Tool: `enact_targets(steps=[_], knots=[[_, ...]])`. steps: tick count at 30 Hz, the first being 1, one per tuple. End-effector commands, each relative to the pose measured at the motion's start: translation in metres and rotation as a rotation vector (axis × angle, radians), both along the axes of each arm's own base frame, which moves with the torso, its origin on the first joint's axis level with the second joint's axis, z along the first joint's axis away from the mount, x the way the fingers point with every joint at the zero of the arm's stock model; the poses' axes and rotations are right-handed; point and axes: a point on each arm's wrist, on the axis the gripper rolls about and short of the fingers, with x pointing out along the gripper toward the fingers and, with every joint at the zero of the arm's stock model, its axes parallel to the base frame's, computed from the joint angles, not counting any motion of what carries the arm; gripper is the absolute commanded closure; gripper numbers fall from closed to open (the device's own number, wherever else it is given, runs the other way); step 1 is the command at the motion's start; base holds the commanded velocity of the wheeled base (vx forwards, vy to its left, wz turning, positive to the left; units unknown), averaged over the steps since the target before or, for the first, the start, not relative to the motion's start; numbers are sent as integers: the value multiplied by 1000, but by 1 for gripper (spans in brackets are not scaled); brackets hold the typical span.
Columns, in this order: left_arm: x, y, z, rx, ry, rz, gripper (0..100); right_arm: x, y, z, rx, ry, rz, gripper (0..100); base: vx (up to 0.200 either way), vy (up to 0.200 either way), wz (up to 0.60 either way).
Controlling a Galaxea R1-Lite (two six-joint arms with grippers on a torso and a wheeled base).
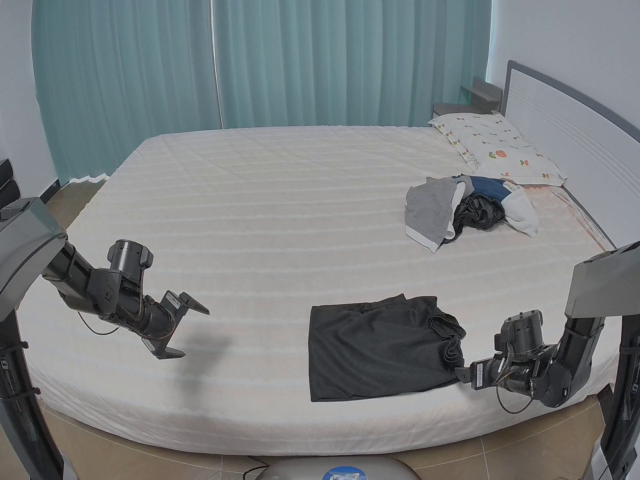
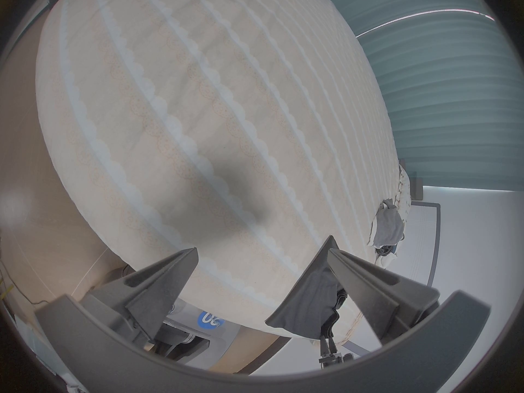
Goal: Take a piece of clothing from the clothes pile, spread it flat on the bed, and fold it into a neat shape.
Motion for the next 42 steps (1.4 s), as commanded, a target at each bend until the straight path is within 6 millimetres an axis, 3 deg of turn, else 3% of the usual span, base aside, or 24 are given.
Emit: enact_targets(steps=[1, 8, 15, 22, 26, 29, 36, 42], knots=[[0, 0, 0, 0, 1, 0, 0, -11, -16, -3, -5, 30, -7, 0, 0, 0, 0], [0, 0, 0, 0, 1, 0, 0, -14, -36, 3, 81, -43, -16, 0, 0, 0, 0], [1, 0, -1, 8, 1, 5, 0, -2, -36, 9, 218, -130, -15, 0, 0, 0, 0], [3, 0, 0, 28, -2, 31, 0, 35, -21, 3, 337, -196, -48, 0, 57, 0, 0], [4, -1, -2, 33, 2, 29, 0, 74, -3, -9, 351, -217, -11, 0, 100, 0, 0], [4, -1, -2, 33, 2, 28, 0, 86, 1, -6, 380, -228, -22, 0, 0, 0, 0], [5, -3, -6, 52, 8, 26, 0, 86, 24, 7, 545, -188, -49, 0, 0, 0, 0], [5, -6, -8, 77, 13, 32, 0, 81, 24, 7, 591, -155, -79, 0, 0, 0, 0]])
